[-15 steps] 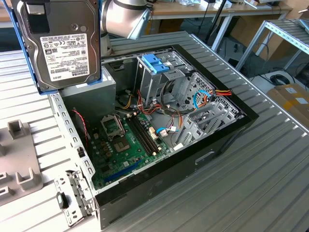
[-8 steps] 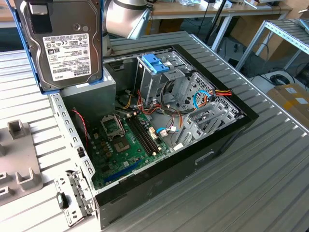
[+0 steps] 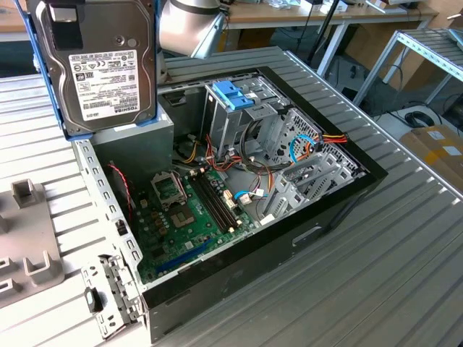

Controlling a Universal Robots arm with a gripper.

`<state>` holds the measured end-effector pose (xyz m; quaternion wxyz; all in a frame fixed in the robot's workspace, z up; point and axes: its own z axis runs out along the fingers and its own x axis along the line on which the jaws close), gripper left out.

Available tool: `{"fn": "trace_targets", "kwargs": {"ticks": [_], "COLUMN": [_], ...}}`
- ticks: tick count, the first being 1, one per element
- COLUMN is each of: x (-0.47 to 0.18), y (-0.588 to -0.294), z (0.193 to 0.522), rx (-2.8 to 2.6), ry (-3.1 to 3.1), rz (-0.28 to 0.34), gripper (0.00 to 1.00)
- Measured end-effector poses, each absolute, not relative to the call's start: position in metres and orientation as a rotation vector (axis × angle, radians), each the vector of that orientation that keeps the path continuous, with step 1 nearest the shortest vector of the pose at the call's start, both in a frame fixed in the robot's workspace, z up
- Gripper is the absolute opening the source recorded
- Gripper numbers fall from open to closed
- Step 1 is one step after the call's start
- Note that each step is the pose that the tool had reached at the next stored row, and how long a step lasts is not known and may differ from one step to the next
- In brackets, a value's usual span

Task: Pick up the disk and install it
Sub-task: 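Pick up the disk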

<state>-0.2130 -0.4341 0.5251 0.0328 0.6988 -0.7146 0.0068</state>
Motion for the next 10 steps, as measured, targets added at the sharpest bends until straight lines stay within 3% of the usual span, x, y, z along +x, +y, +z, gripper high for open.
{"fn": "trace_targets", "kwargs": {"ticks": [10], "x": [-0.2084], "y": [-0.4341], "z": [0.5248], "rx": [2.151], "ry": [-2.199], "rz": [0.021], "gripper": [0.37]}}
